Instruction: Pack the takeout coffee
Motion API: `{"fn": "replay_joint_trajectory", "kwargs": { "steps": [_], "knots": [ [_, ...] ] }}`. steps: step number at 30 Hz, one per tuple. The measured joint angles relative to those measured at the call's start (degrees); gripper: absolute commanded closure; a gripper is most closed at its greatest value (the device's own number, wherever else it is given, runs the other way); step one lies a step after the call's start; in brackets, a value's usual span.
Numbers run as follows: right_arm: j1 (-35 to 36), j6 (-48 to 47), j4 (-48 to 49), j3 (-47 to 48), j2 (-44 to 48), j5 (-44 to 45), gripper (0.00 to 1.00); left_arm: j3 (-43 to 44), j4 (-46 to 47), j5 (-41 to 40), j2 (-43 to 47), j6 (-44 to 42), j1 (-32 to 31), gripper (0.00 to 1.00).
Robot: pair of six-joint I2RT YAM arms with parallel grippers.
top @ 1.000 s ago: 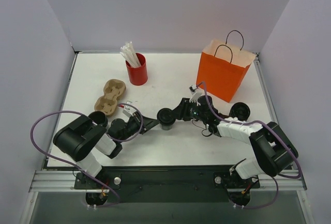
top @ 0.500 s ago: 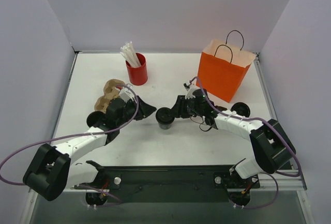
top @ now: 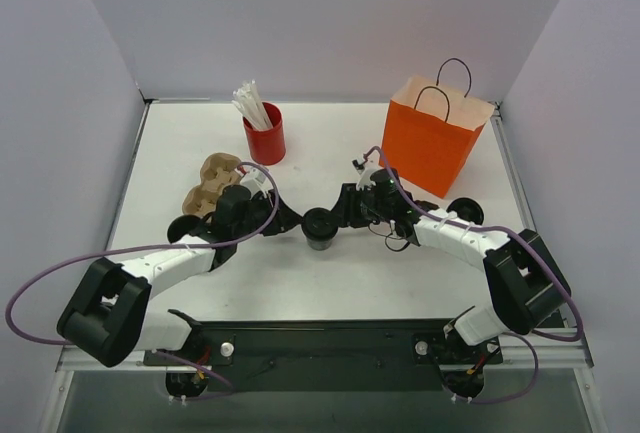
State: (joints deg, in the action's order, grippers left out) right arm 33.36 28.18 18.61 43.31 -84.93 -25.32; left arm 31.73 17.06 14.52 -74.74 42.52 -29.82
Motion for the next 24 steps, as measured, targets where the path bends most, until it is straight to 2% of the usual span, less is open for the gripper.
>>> {"fn": "replay_joint_trajectory", "kwargs": {
  "steps": [6,15,19,24],
  "knots": [
    [-0.04,0.00,-0.39,0.13,0.00,0.02,0.88,-0.90,3.93,2.08,-2.36,0.33,0.24,0.55],
    [-0.79,0.02,-0.24,0.11,-0.26,-0.24,0.88,-1.49,10.82,3.30,-6.05,2.36,0.57,0.65],
    [-1.62,0.20,1.88,-0.92,-0.85,-0.87,0.88,-2.23,14.47,2.05,-7.28,2.82,-0.48,0.68],
    [-2.40,0.52,4.59,-2.34,-0.96,-1.36,0.88,-5.88,23.76,-1.33,-9.09,5.92,-2.40,0.73]
  ]
}}
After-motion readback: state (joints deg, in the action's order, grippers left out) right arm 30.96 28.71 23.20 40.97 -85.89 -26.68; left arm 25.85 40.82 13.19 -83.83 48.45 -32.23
